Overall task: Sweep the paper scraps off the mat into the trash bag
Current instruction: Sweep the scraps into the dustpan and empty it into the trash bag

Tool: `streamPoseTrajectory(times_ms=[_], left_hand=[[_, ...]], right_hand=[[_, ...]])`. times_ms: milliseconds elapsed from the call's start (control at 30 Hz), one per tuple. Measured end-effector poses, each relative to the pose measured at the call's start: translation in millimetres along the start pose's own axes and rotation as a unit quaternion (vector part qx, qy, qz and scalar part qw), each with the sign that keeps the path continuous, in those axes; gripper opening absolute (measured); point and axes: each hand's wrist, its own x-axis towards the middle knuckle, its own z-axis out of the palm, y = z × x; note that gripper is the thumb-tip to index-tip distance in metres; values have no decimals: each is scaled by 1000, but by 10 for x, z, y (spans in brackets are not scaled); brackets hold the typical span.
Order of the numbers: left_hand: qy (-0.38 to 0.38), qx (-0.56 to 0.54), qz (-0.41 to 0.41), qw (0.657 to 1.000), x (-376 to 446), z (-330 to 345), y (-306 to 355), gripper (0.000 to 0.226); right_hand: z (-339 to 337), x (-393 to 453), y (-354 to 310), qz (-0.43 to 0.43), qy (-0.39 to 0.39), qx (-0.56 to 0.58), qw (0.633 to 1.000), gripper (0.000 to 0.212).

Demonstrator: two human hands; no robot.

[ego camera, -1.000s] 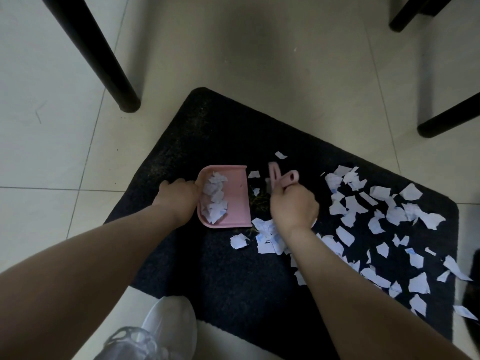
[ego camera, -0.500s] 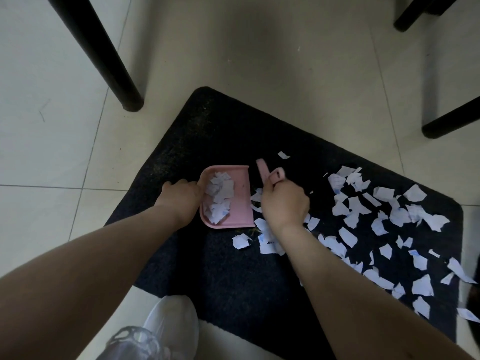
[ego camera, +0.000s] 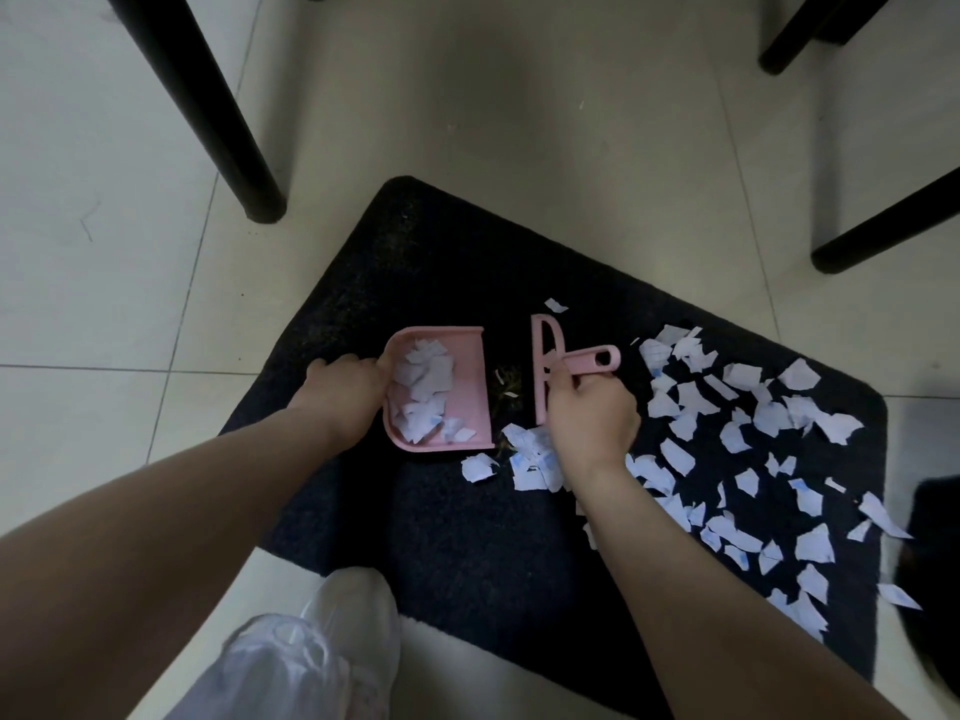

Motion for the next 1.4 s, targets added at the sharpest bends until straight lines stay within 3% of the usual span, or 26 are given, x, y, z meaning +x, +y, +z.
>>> streamPoseTrajectory(times_ms=[400, 600, 967, 1233, 1400], left_hand=[[17, -12, 20, 1000, -552, 537, -206, 81], [10, -13, 33, 999, -514, 526, -92, 82], [-22, 12, 19, 1000, -408, 393, 260, 80], [-23, 17, 20, 999, -422, 412, 256, 78], [-26, 20, 19, 999, -425, 410, 258, 79]], right_hand=[[-92, -368, 433, 40, 78, -126, 988, 33], [-29, -415, 443, 79, 36, -181, 980, 39], [244, -604, 108, 31, -47, -126, 990, 40], [62, -488, 272, 63, 31, -116, 991, 42], [220, -677, 202, 22, -45, -143, 988, 39]])
